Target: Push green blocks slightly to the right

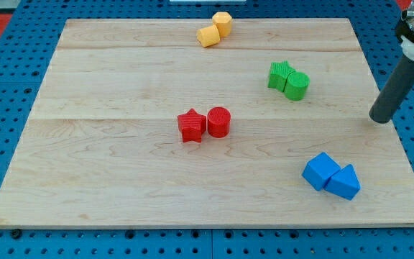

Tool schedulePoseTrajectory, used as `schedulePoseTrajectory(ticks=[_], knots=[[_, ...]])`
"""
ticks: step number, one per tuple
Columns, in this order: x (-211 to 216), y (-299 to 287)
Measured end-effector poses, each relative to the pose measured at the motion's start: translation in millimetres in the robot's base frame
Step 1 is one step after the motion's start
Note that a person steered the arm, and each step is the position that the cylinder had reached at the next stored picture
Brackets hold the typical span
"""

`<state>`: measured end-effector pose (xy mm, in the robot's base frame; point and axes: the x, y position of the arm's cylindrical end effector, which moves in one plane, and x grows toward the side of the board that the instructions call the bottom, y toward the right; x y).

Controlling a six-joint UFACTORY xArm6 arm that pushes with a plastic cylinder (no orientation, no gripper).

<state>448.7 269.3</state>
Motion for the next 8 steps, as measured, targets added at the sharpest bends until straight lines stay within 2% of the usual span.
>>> schedulePoseTrajectory(ticks=[1,2,3,5,8], knots=[[-4.8,0.3],[-85.8,18.7],[-142.6,-11.0],[-150.4,-204.7],[-96.2,-166.3]])
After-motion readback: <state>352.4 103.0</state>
